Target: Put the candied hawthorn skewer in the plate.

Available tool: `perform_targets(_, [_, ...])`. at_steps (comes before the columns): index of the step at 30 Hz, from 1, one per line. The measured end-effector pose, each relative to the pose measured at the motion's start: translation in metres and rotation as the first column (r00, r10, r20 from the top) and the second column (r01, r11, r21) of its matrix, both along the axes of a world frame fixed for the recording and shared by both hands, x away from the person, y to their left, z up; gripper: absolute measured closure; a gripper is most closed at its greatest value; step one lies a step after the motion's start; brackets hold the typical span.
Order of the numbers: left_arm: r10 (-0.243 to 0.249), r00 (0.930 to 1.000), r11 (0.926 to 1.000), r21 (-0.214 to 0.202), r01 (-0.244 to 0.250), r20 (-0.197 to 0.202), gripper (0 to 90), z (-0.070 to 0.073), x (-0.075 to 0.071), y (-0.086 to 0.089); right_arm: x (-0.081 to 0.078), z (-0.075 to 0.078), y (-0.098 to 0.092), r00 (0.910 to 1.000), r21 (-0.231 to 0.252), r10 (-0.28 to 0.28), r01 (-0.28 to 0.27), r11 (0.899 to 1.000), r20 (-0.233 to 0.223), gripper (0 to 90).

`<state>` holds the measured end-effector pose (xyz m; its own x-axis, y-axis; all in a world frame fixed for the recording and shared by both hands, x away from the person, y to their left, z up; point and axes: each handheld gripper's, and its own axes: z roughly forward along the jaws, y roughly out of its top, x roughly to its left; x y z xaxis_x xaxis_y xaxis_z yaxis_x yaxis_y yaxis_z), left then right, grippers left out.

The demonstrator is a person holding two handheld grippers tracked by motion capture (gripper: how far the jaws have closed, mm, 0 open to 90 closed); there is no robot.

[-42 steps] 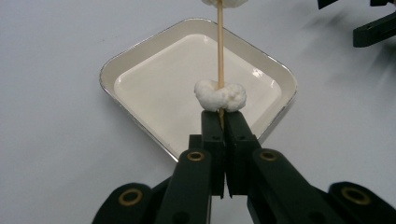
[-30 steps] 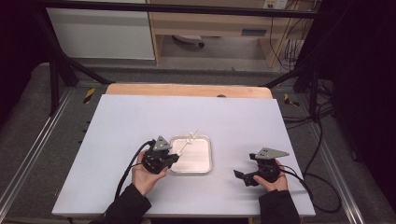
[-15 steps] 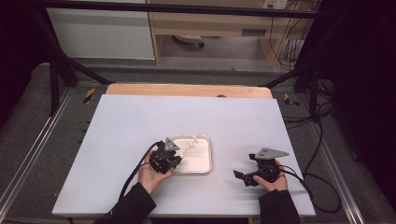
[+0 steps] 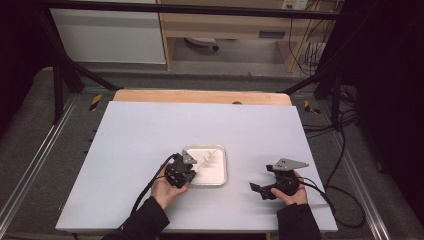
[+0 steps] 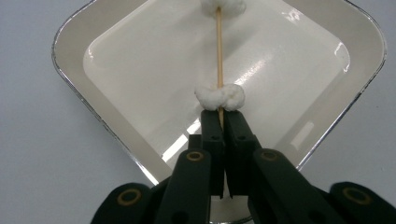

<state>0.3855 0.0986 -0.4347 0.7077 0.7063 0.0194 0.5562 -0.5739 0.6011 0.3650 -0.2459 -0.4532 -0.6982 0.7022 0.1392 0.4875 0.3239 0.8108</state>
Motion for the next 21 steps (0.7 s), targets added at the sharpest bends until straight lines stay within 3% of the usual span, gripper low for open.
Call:
perform_targets(8, [-0.024,0.9996,0.9995,-0.021,0.024,0.013,74.1,0.007,-0.001,0.007,0.000,0.000,0.000,1.0000,0.004,0.001,-0.001,1.000,0.001,0.7])
perform_targets(13, [-0.038,0.9980,0.9985,-0.037,0.039,0.051,57.1,0.016,-0.003,0.017,0.000,0.000,0.000,1.0000,0.004,0.000,0.000,1.000,0.001,0.7])
perform_targets(18, [-0.057,0.9972,0.9973,-0.043,0.060,0.048,37.2,0.021,-0.007,0.029,0.000,0.000,0.000,1.0000,0.004,-0.002,0.002,1.000,-0.001,0.7])
perform_targets(21, [-0.061,0.9968,0.9971,-0.043,0.063,0.052,29.7,0.022,-0.010,0.038,0.000,0.000,0.000,1.0000,0.003,-0.003,0.003,1.000,-0.002,0.7])
